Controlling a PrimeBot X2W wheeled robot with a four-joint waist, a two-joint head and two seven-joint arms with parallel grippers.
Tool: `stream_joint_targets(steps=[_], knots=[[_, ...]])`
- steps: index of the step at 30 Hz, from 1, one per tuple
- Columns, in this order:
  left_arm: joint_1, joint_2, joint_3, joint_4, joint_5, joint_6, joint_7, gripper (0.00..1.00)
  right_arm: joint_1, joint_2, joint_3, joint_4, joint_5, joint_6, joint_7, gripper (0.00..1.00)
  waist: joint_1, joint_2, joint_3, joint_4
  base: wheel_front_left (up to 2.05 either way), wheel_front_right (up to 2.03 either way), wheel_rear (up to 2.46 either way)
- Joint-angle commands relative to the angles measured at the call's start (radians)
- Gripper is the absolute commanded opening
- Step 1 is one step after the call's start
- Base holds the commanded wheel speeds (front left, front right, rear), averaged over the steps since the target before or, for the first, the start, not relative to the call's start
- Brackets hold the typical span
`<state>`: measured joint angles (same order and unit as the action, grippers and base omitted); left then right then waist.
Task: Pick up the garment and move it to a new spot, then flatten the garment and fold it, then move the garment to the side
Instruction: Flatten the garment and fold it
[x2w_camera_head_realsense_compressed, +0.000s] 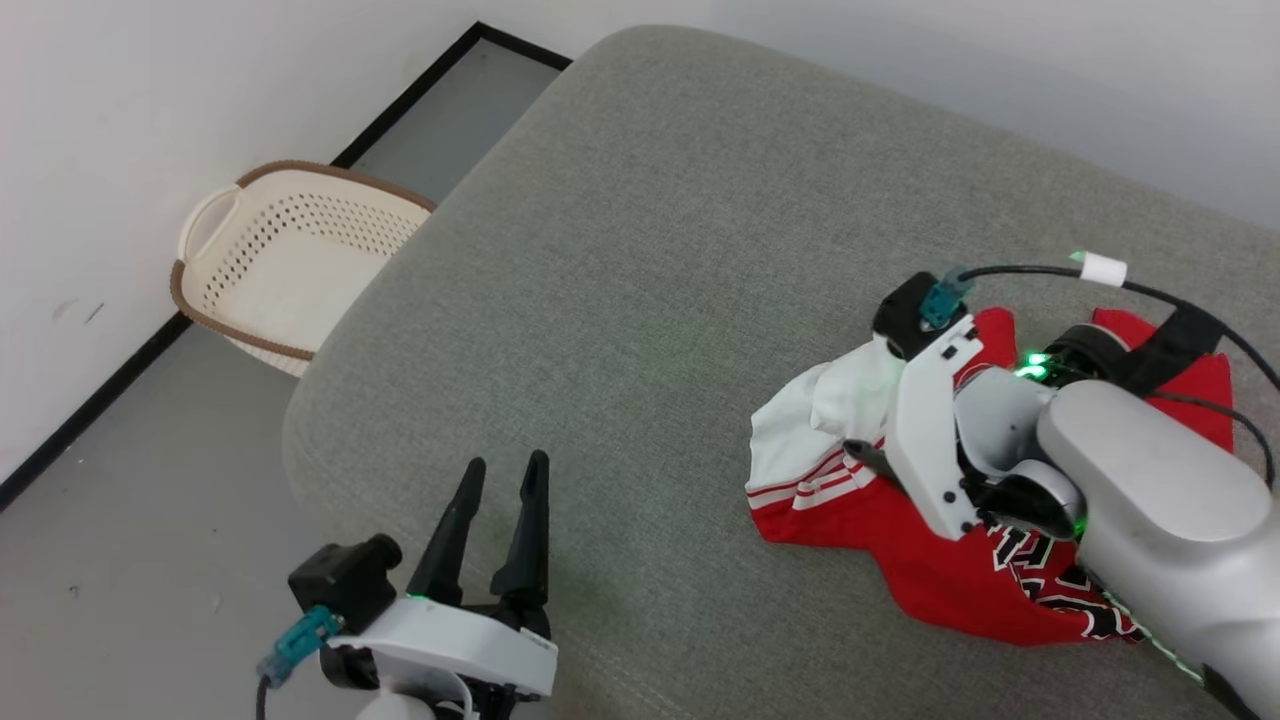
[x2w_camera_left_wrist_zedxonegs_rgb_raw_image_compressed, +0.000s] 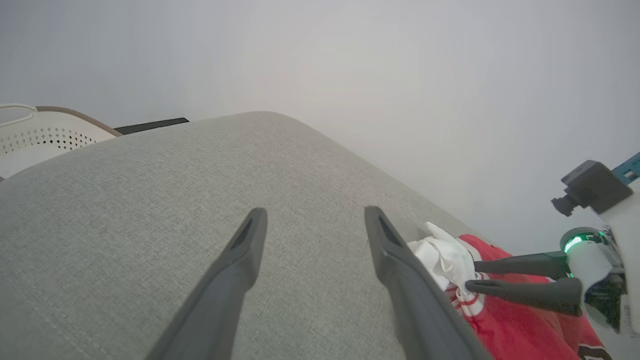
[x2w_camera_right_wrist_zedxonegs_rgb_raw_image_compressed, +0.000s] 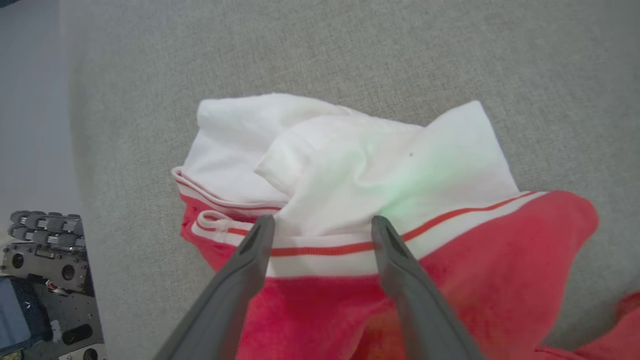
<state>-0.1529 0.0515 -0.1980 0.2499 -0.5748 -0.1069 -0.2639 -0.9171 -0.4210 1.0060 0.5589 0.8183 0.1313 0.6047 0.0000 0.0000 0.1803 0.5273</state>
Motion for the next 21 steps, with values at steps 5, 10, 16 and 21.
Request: stream_joint_targets(steps=[5, 10, 16, 21], knots=[[-0.012, -0.001, -0.015, 0.006, -0.021, -0.001, -0.001, 1.0, -0.047, 0.013, 0.088, 0.034, 0.049, -0.001, -0.076, 0.0, 0.0, 0.0, 0.001, 0.001, 0.0, 0.0, 0.0], [-0.017, -0.001, -0.02, 0.01, -0.031, 0.003, -0.001, 1.0, -0.084, 0.012, 0.136, 0.071, 0.096, -0.001, -0.123, 0.0, 0.0, 0.0, -0.004, 0.0, 0.0, 0.0, 0.0], [-0.021, -0.001, -0.023, 0.027, -0.031, 0.003, -0.001, 1.0, -0.124, -0.015, 0.162, 0.102, 0.144, -0.001, -0.177, 0.0, 0.0, 0.0, -0.02, -0.007, 0.0, 0.0, 0.0], [-0.029, -0.001, -0.029, 0.046, -0.021, -0.003, -0.001, 1.0, -0.142, -0.039, 0.162, 0.127, 0.183, -0.001, -0.214, 0.0, 0.0, 0.0, -0.038, -0.014, 0.0, 0.0, 0.0]])
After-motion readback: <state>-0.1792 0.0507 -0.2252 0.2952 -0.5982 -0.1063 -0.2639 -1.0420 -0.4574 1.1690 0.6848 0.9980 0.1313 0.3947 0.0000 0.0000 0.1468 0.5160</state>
